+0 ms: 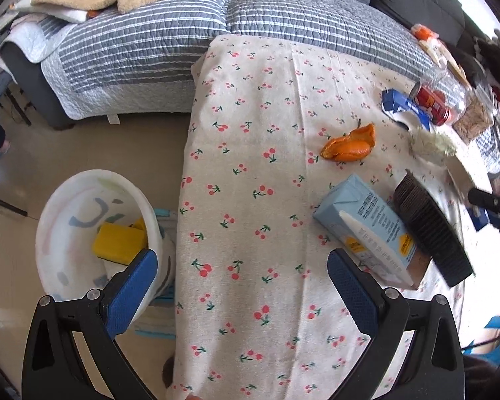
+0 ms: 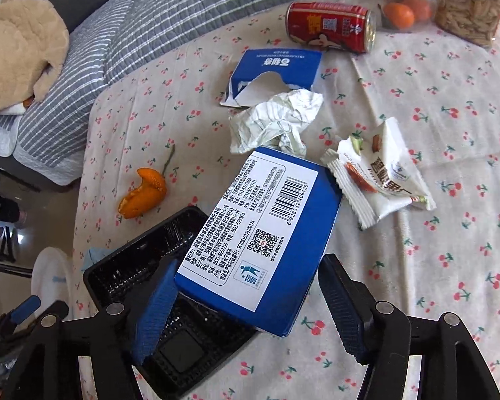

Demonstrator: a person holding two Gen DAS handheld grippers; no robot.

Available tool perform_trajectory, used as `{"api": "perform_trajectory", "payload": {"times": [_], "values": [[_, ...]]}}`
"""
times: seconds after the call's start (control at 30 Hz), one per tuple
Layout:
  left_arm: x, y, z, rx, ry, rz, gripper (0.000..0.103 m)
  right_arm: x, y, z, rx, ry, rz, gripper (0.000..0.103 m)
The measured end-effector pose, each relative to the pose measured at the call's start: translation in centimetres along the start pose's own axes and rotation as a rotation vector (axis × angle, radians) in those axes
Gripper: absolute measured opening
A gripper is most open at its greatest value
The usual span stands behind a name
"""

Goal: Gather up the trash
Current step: 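Grasp the milk carton with the left tool while the right tool grasps the blue tissue box, then carry the milk carton in the left tool over the white bin and release it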

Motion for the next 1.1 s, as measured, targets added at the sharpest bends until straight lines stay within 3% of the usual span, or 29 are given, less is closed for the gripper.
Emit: {"api": "perform_trajectory", "payload": {"times": [0.13, 0.23, 0.3, 0.5, 0.7, 0.93, 1.1], "values": [[-0.5, 2.6, -1.2, -0.073, -0.019, 0.096, 0.099, -2.1, 0.7, 0.8, -0.019, 0.023, 0.012, 0.073], [-0.4, 4.8, -1.9, -0.086, -0.031, 0.142, 0.084, -3.3, 1.0, 1.5, -0.031, 0.032, 0.011, 0.073], [-0.2, 6.1, -2.2, -0.092, -0.036, 0.151, 0.073, -4.0, 1.2, 2.0, -0.038, 0.039, 0.013, 0.073], [0.7, 8.8, -2.8, -0.100, -0.043, 0.153, 0.054, -5.4, 2.5, 2.9, -0.036, 0.045, 0.016, 0.073], [0.7, 9.1, -2.8, -0.047, -0.020, 0.132, 0.054, -5.7, 3.6, 3.3, -0.026, 0.039, 0.026, 0.073], [1.3, 7.3, -1.3, -0.004, -0.067, 0.080, 0.054, -5.5, 3.1, 3.7, -0.023, 0.031, 0.014, 0.073], [1.2, 6.2, -0.9, -0.034, -0.080, 0.124, 0.049, -5.2, 2.3, 4.0, -0.037, 0.031, 0.006, 0.073]]}}
Point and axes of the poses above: each gripper's, at about its wrist camera, not at the fingertips, and x roughly the way its jaws point, y to its right, z to its underside, the point moved 9 cm from there along x, roughly the way its jaws point, and after that the axes turned 14 degrees about -z, right-handed, at the moved point
